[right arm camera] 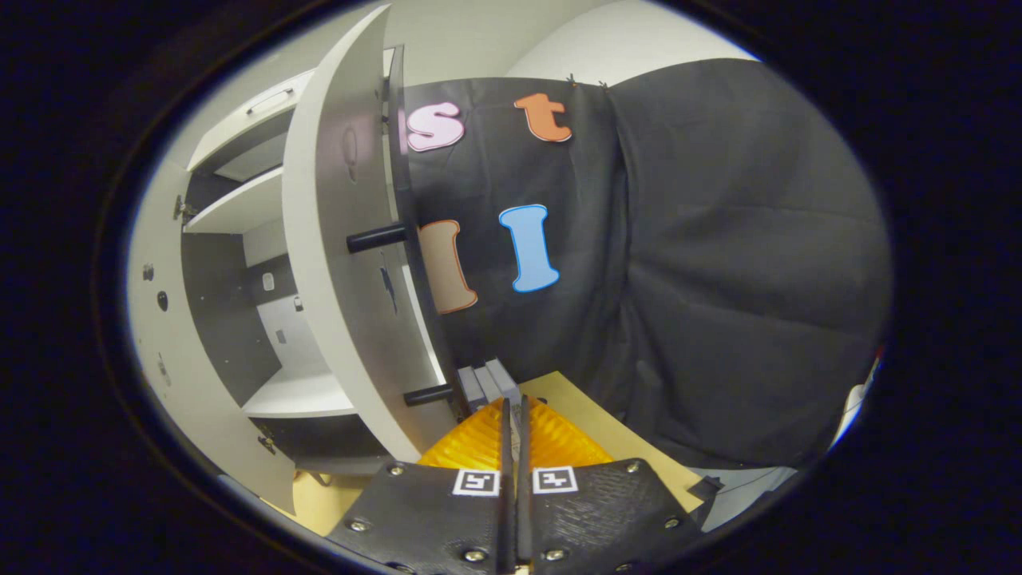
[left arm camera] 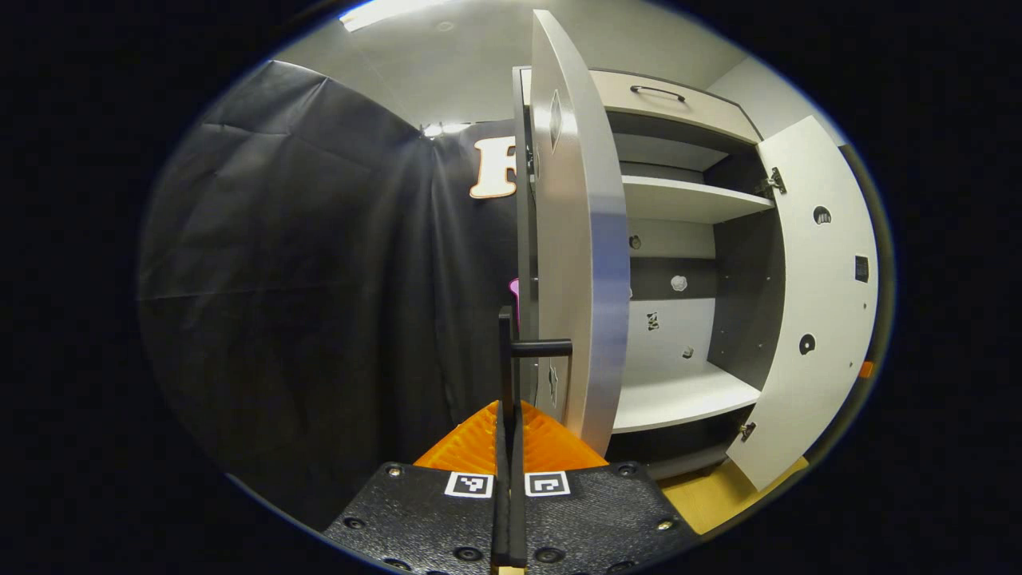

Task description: Open the right door of the double-door shoe cabinet with the right hand, and open the left door with the left hand.

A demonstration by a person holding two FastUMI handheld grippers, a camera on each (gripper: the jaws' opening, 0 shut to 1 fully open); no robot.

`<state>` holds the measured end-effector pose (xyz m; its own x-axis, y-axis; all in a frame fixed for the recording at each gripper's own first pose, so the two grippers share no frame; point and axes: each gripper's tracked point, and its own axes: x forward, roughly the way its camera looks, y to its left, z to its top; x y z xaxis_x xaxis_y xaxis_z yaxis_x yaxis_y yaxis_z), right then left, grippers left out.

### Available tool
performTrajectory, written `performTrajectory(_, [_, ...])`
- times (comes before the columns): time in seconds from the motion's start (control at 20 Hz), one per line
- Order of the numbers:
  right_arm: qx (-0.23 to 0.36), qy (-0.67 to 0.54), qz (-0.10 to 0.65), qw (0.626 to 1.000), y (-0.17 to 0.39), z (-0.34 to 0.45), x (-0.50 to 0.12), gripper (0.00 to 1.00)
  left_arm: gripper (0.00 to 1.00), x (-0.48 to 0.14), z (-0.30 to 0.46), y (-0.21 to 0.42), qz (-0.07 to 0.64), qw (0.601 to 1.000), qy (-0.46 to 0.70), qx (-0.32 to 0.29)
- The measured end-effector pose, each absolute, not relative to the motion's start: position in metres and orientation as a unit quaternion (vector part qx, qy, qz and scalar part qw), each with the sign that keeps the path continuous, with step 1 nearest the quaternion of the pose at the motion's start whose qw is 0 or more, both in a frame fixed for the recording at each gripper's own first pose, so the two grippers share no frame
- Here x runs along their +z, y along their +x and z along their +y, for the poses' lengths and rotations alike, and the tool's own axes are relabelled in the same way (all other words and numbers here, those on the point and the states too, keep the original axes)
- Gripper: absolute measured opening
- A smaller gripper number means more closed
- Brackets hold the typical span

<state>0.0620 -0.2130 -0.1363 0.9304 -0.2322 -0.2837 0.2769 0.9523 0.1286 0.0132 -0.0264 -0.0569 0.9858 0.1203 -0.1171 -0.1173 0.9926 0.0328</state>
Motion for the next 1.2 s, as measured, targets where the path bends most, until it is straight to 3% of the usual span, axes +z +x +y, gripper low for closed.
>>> performTrajectory(0.4, [-0.156,0.049,0.112,0.98,0.038,-0.213,-0.116,0.01,0.0,-0.057,-0.027,0.007,0.06,0.996,-0.003,0.061])
performTrajectory(0.55, [-0.161,0.015,0.087,0.983,0.023,-0.202,-0.092,0.01,0.08,-0.053,-0.021,0.007,0.057,0.994,0.004,0.088])
performTrajectory(0.6, [-0.16,0.003,0.078,0.984,0.018,-0.198,-0.081,0.01,0.02,-0.046,-0.023,0.004,0.052,0.995,-0.001,0.091])
performTrajectory(0.7, [-0.157,-0.014,0.06,0.986,0.011,-0.185,-0.064,0.01,0.0,-0.032,-0.026,-0.009,0.055,0.994,-0.009,0.097])
performTrajectory(1.2, [-0.03,-0.013,0.026,0.999,0.01,-0.059,-0.022,0.01,0.02,-0.018,-0.116,-0.02,0.047,0.999,-0.024,0.009])
